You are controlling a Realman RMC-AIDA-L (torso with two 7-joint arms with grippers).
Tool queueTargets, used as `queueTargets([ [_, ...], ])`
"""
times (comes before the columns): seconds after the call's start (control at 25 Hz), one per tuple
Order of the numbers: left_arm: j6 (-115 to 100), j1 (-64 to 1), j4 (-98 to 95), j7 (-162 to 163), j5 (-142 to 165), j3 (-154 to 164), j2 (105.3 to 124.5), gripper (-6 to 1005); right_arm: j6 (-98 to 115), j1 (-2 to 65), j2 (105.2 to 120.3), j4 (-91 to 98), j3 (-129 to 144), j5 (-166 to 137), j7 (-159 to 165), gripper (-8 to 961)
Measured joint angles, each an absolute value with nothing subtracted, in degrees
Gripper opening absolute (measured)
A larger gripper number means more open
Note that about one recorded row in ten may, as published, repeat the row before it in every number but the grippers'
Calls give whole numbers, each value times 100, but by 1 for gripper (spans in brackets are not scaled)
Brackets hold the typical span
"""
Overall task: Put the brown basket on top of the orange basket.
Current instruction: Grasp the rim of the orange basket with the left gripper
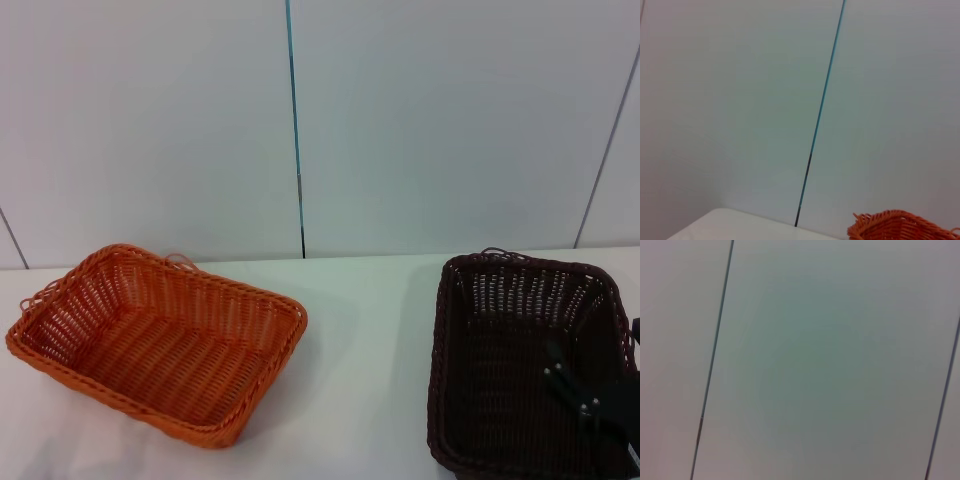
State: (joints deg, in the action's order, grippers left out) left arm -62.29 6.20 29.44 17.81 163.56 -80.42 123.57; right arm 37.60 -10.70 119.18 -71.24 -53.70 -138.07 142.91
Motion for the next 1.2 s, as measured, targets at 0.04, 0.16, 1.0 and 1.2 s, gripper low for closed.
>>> queueTargets([
  [0.04,-6222,605,2935,1774,16356,-8041,12357,919,3760,-1068,11918,-7123,-5370,-13808,14291,923],
  [0.16,-6192,577,2925,1709,16356,-8029,12358,919,3760,-1060,11918,-7130,-5364,-13807,14291,923],
  [1.0,-5959,586,3010,1563,16315,-8258,12361,920,3704,-974,11918,-7173,-5316,-13814,14282,922],
  [1.2,-5885,686,3342,1556,16353,-8399,12320,920,3695,-906,11918,-7153,-5317,-13811,14282,922],
])
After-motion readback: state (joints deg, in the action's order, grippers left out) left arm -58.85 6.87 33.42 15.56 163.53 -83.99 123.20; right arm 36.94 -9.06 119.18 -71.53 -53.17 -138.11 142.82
